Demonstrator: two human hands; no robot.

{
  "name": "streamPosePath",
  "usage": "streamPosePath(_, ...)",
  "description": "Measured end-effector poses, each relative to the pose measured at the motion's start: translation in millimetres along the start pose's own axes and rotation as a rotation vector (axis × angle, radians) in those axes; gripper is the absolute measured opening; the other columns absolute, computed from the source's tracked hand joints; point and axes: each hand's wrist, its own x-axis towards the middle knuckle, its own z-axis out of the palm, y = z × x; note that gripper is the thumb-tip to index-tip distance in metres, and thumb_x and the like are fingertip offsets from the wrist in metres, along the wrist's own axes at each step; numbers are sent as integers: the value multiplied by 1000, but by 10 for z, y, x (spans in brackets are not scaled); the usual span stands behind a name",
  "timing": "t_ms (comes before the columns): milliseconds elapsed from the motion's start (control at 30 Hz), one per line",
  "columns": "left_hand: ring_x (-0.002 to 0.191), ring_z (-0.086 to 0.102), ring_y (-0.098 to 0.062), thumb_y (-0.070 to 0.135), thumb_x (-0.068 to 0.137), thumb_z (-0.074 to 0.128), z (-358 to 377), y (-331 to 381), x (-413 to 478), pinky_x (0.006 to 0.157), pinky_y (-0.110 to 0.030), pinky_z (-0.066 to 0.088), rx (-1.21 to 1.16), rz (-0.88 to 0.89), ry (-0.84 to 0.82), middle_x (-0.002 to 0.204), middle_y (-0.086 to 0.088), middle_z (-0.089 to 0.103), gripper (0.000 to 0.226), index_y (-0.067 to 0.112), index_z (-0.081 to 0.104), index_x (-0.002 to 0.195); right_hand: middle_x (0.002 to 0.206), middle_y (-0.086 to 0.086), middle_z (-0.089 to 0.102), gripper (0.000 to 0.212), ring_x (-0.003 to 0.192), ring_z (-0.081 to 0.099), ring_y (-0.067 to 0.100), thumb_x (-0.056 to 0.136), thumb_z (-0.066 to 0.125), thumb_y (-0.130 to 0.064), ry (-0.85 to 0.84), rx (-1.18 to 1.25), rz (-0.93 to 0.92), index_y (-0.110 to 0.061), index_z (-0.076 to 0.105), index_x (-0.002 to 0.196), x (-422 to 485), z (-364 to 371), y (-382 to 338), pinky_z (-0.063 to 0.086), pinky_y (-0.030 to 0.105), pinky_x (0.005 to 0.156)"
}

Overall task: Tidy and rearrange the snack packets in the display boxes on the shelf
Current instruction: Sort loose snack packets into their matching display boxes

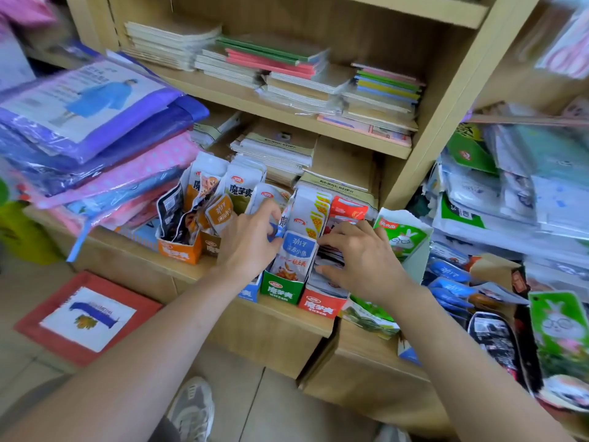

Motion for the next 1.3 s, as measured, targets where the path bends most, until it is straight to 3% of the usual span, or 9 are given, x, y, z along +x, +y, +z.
streamPosePath(133,74,70,-15,26,82,83,-65,-49,-62,66,-29,51,-133,-51,58,83,5,76,49,25,62,126,126,-2,63,48,120,50,26,83,72,-48,-4,34,1,-29,64,127,231,-67,-68,37,45,99)
streamPosePath(267,67,69,-7,17,79,83,-187,-105,-81,64,-34,57,-291,-99,125,77,5,76,21,17,74,98,116,0,67,43,116,48,27,84,70,-48,-66,-29,-17,-26,67,121,462,-53,-130,41,40,94)
streamPosePath(700,82,73,-21,28,77,68,-706,-745,20,77,-54,59,-687,-283,316,87,-3,76,19,20,73,93,121,2,54,57,121,41,28,80,68,-61,-256,-319,62,-28,53,124,664,176,-525,27,49,96)
streamPosePath(800,87,74,-23,26,77,68,-743,-766,-3,81,-51,59,-714,-289,284,92,-7,77,26,12,73,98,102,-3,56,30,110,49,22,83,72,-46,-156,-129,73,-27,62,104,638,146,-493,28,44,92)
streamPosePath(900,84,72,-17,20,82,70,-746,-774,-10,76,-41,60,-738,-268,220,93,-7,76,25,8,73,103,86,-5,60,9,87,60,19,83,77,-21,-2,207,64,-21,68,85,521,56,-383,45,35,79)
streamPosePath(967,79,71,-9,9,89,70,-704,-793,-8,69,-32,59,-759,-241,168,87,1,76,12,13,71,100,80,-7,62,11,74,57,13,83,77,-15,126,326,97,-20,68,79,405,-34,-331,48,31,67)
streamPosePath(1033,74,70,-1,2,92,67,-656,-783,-10,64,-26,58,-771,-204,119,79,12,75,24,26,70,94,75,-11,61,15,68,54,3,84,76,-12,246,392,143,-21,66,77,282,-113,-306,42,23,61)
streamPosePath(1200,74,69,1,1,91,68,-519,-777,5,71,-29,54,-695,-117,-28,78,13,75,30,32,69,92,69,-18,57,7,66,55,2,88,72,-13,491,537,332,-14,67,84,54,-230,-316,41,22,58)
streamPosePath(1300,82,73,-13,6,89,72,-405,-797,8,80,-41,59,-604,-106,-155,82,7,77,19,24,70,95,71,-17,58,11,67,55,-4,90,70,-14,586,622,400,-18,63,84,-13,-259,-338,42,11,57)
